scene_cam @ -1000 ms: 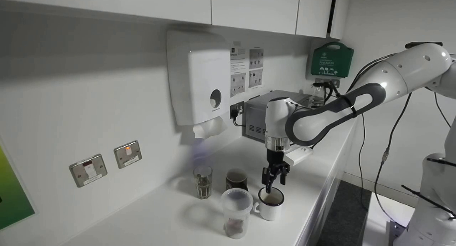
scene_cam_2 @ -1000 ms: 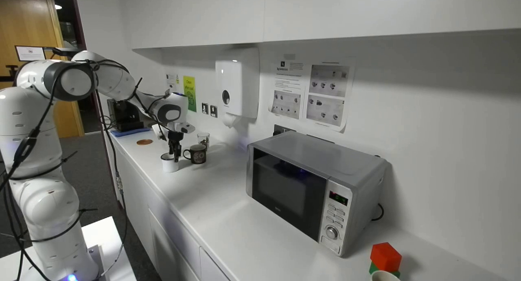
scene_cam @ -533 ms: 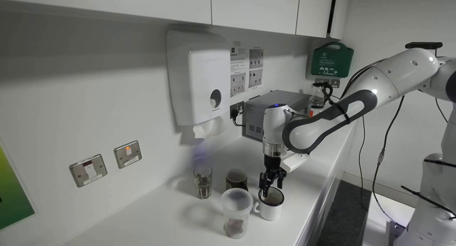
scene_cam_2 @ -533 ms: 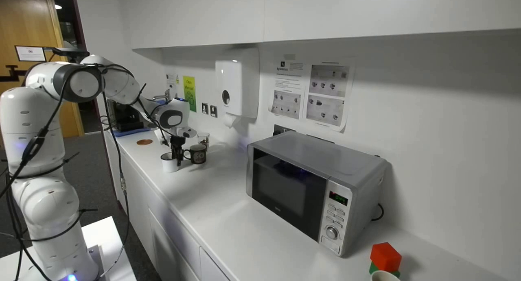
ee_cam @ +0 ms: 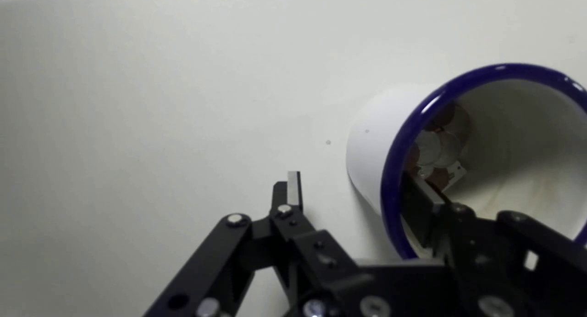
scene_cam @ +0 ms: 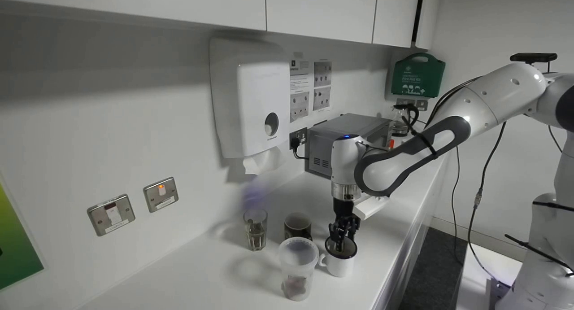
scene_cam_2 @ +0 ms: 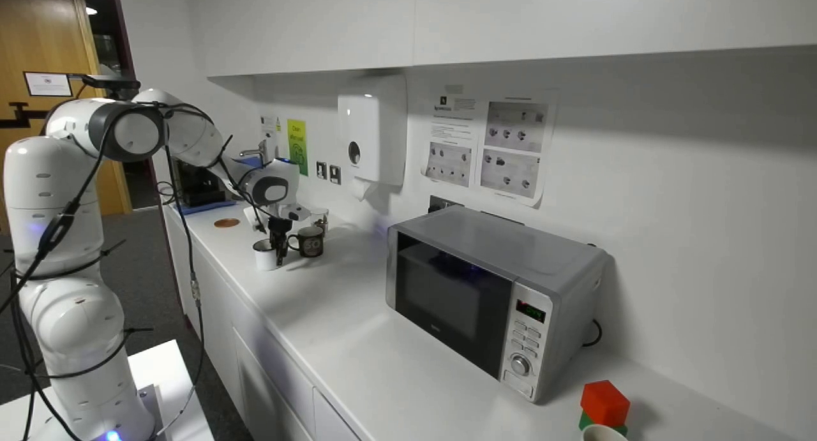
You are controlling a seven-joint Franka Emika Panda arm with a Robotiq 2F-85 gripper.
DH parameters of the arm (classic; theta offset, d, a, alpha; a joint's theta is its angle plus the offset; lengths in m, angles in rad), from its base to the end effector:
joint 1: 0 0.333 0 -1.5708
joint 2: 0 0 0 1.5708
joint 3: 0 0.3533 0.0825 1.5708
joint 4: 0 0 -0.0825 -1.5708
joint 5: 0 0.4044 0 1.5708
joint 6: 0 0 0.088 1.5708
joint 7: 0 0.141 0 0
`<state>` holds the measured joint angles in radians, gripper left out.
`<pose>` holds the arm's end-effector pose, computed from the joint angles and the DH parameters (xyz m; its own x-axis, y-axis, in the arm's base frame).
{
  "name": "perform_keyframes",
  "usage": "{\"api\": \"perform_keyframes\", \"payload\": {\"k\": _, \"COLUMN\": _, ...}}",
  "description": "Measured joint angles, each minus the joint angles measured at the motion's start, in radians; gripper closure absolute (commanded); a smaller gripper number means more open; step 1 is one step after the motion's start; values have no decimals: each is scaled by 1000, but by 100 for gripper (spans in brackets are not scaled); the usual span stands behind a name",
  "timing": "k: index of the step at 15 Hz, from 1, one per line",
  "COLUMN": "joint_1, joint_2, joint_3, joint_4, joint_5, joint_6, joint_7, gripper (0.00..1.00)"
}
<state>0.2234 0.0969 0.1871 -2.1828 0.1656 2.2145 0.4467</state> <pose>0.5062 0.2306 0.3313 0.9831 -0.1325 -0.1263 -0.1453 -0.9845 -0.0981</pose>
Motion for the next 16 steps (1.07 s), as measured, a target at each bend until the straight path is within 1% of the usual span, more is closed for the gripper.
{"api": "perform_keyframes", "payload": {"k": 4, "joint_1": 0, "joint_2": 0, "joint_3": 0, "joint_4": -8, "joint_5": 0, "joint_6": 0, "joint_7": 0, "gripper": 100}}
{"api": "perform_keyframes", "payload": {"k": 11, "joint_1": 0, "joint_2": -1, "joint_3": -1, "joint_4": -11, "joint_5": -5, "joint_6": -4, "joint_7": 1, "gripper": 98}}
{"api": "perform_keyframes", "payload": {"k": 16, "joint_1": 0, "joint_2": -13, "joint_3": -1, "joint_4": -11, "joint_5": -50, "joint_6": -29, "joint_7": 19, "gripper": 98}}
